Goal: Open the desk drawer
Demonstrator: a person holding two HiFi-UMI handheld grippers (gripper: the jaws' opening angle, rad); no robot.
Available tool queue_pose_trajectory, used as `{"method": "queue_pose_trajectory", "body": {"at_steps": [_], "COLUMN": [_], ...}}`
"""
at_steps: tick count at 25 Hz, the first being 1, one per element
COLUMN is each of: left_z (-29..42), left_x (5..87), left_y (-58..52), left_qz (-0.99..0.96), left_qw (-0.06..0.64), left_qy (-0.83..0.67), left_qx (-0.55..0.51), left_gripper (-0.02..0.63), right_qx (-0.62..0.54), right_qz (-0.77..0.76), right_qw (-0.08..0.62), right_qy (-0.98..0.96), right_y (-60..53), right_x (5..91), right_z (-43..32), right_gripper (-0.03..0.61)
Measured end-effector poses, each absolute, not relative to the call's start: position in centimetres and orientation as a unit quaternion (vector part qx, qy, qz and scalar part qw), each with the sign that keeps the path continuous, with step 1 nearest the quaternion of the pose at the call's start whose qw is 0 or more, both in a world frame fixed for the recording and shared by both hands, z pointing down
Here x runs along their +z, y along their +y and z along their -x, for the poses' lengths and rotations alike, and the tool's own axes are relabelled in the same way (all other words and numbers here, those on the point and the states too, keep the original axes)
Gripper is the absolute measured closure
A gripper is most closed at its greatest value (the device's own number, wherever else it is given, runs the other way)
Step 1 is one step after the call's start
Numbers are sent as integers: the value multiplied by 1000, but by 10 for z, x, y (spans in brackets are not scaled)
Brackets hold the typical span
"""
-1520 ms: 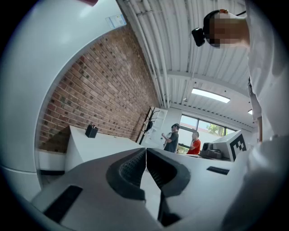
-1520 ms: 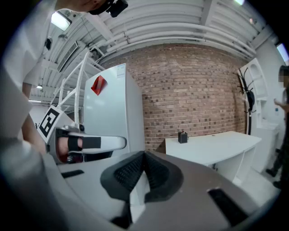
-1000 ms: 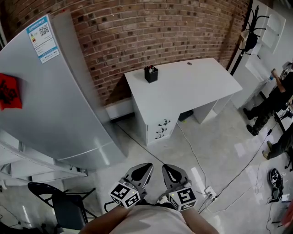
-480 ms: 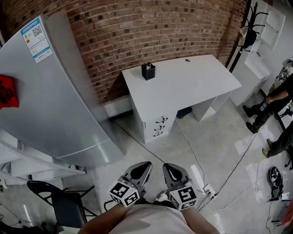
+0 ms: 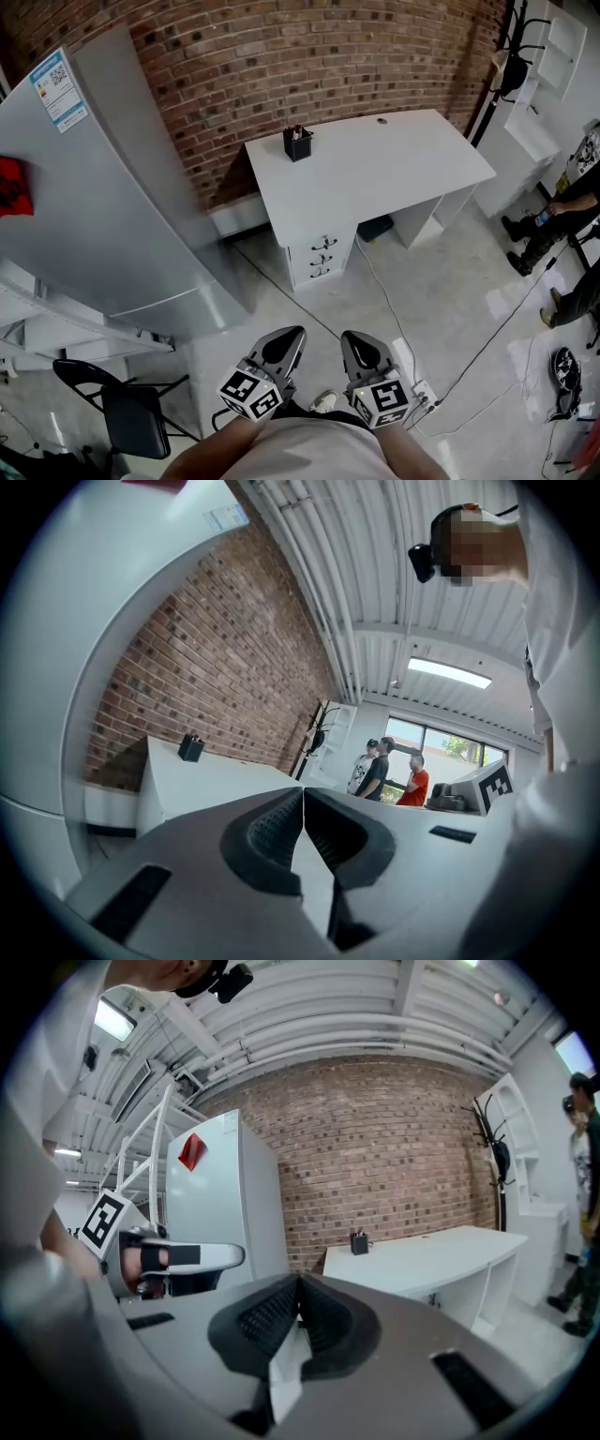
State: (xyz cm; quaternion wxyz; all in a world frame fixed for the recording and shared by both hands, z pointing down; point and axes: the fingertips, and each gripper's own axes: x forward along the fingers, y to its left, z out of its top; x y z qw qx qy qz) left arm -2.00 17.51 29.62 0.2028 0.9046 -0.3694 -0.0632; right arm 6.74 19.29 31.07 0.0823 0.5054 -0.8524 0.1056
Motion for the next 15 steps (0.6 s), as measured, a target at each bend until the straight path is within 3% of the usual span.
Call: {"method": "queue_pose_trajectory", "body": {"at_steps": [15], "left_z": [28], "left_x": [310], "left_y": [164], "left_qz": [-886], "left_qw": [207], "left_qy": [-410], "left_qx": [-56], "left_gripper": [604], "right_qx": [126], "right_qz": [-483], "right_qw": [80], "right_qy": [-863], "right_y": [174], "right_x": [328], "right_z": [-74], "right_gripper": [562]}}
